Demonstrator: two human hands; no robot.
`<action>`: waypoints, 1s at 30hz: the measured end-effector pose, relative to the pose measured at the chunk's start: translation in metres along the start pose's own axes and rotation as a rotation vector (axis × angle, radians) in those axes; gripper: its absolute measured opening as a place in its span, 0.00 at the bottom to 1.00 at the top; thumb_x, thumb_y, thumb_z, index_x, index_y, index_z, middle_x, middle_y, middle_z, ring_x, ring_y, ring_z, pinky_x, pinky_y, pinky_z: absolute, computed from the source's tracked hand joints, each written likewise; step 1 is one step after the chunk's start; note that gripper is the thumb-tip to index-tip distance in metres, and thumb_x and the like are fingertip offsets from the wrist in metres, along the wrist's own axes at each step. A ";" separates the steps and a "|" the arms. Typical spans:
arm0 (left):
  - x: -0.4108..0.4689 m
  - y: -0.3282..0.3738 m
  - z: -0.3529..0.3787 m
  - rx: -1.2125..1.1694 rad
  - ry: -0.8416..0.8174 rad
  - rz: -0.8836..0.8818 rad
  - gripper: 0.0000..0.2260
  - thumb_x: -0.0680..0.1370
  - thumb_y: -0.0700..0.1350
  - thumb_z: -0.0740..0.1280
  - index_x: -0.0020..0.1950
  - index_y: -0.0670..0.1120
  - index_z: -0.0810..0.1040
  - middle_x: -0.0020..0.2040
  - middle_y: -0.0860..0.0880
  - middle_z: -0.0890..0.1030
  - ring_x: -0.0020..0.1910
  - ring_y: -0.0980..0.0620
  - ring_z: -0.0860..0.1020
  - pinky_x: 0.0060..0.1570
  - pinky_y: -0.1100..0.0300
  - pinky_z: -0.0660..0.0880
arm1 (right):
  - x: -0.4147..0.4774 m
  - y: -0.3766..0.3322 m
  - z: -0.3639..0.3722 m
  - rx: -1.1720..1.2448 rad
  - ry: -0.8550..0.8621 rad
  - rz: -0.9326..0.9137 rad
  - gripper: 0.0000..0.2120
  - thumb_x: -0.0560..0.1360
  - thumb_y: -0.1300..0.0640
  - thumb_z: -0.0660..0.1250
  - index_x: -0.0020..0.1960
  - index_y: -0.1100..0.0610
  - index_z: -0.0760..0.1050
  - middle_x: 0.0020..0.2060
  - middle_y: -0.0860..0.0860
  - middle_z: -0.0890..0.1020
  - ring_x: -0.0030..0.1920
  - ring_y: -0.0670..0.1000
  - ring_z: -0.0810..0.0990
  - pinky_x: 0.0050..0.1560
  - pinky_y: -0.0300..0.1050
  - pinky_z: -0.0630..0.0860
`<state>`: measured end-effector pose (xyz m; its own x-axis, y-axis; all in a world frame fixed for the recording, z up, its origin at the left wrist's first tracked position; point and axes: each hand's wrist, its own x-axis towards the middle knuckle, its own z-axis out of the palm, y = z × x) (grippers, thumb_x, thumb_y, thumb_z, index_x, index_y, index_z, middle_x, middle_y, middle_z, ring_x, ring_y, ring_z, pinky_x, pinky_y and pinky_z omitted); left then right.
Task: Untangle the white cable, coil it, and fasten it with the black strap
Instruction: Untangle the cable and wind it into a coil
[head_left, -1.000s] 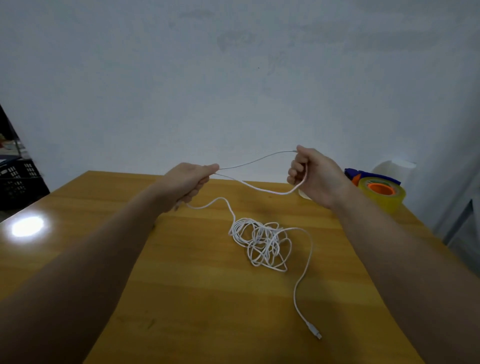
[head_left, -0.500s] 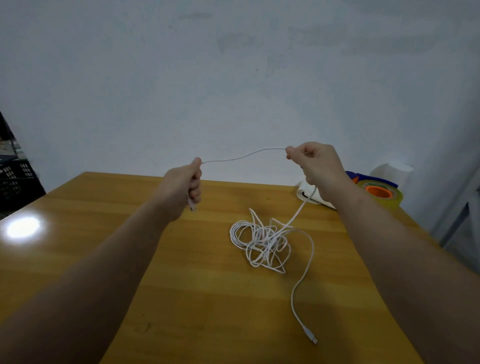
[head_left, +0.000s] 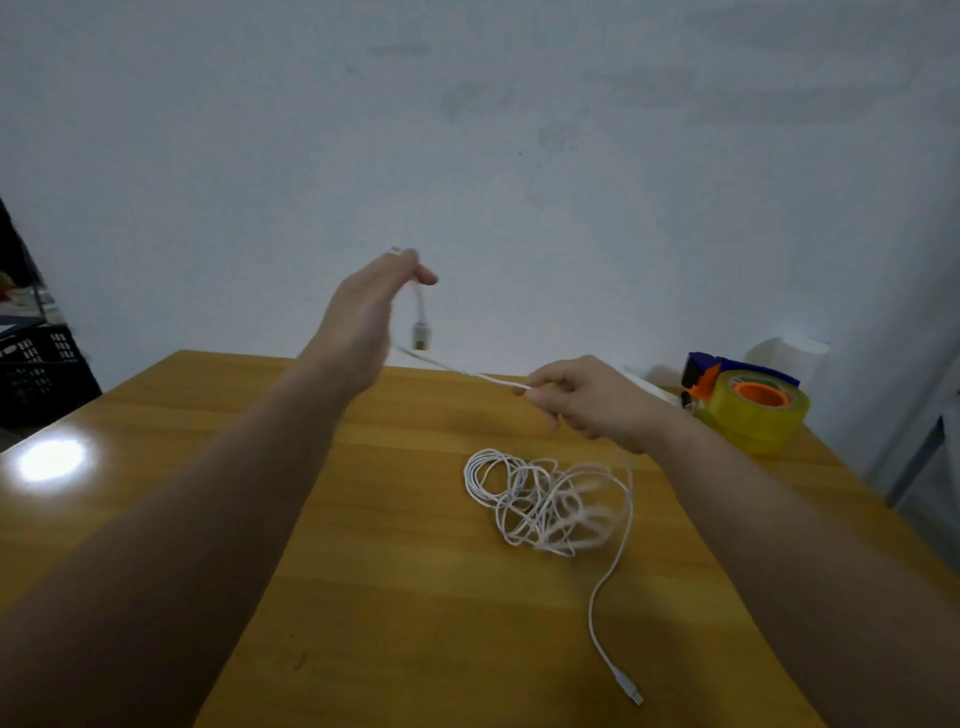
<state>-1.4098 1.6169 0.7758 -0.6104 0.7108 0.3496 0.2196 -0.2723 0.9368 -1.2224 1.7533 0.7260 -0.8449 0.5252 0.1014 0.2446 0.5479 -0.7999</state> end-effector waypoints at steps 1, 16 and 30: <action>0.004 -0.004 -0.014 0.103 0.071 0.001 0.12 0.81 0.50 0.58 0.43 0.52 0.78 0.45 0.57 0.76 0.49 0.59 0.75 0.48 0.69 0.71 | -0.004 0.005 -0.008 -0.023 0.059 -0.035 0.09 0.78 0.57 0.64 0.43 0.60 0.79 0.28 0.52 0.76 0.24 0.42 0.67 0.27 0.36 0.65; -0.018 -0.019 0.049 0.030 -0.559 -0.471 0.16 0.83 0.55 0.51 0.40 0.48 0.64 0.25 0.52 0.59 0.20 0.57 0.55 0.20 0.65 0.52 | 0.014 -0.014 -0.014 -0.180 0.274 -0.242 0.07 0.77 0.56 0.65 0.48 0.58 0.80 0.39 0.43 0.76 0.33 0.35 0.71 0.37 0.27 0.65; -0.021 -0.043 0.037 -0.218 -0.506 -0.446 0.18 0.81 0.58 0.53 0.44 0.46 0.71 0.21 0.55 0.59 0.18 0.59 0.56 0.18 0.66 0.56 | 0.008 -0.009 0.010 0.343 0.215 -0.031 0.17 0.76 0.49 0.66 0.35 0.60 0.74 0.23 0.51 0.64 0.21 0.47 0.59 0.23 0.38 0.58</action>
<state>-1.3789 1.6377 0.7287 -0.1662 0.9845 -0.0559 -0.1586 0.0293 0.9869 -1.2365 1.7456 0.7282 -0.7217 0.6561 0.2206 0.0175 0.3359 -0.9417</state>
